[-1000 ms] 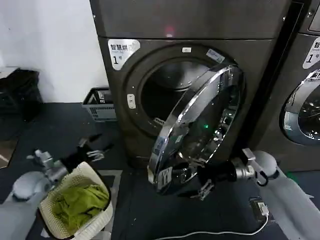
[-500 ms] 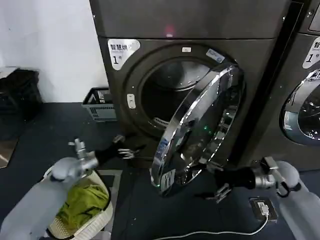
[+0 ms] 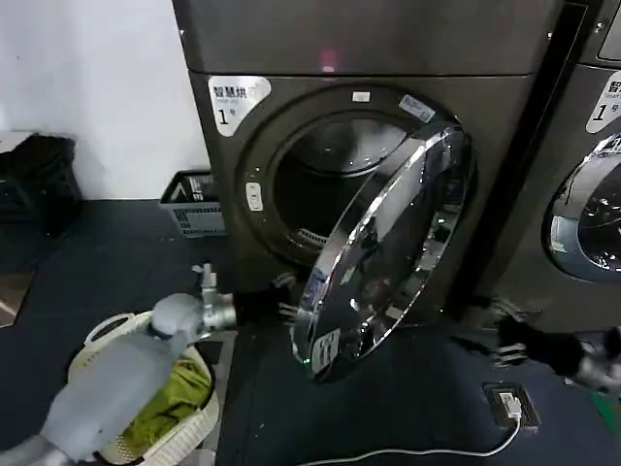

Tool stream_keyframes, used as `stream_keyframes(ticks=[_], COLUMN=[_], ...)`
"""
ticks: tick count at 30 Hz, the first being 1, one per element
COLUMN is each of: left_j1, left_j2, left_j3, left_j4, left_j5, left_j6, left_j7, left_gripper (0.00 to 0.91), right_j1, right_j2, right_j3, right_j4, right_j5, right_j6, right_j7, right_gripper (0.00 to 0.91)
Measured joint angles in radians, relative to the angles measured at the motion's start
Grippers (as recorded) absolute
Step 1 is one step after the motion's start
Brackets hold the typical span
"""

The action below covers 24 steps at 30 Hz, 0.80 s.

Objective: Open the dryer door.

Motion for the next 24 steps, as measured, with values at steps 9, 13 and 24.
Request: stream_keyframes(ticks=[9,13,24], left_j1=[-0.010,-0.014,-0.041], left_j2=[-0.048,-0.068,-0.132], left_j3=[0.094,0.135,0.234], left_j4=[-0.045,-0.074,-0.155], left_j5=[0.005,0.004,-0.040], left_j6=[-0.020,-0.027,-0.028], left_j7=[-0.009,-0.036,-0.141], left_gripper=[0.907,0.907,0.907], right_j1=[-0.079,-0.116,-0.255], right_j2=[0.068,0.097,0.117], right_j3=[0.289,0.411,0.716], right_j4=[0.048,0.101,0.261], right_j5=[-0.055,-0.067,-0.090], right_j6=[-0.003,-0.009,-0.154], right_j7=[0.244,0.389,0.900], right_gripper=[0.907,0.907,0.907])
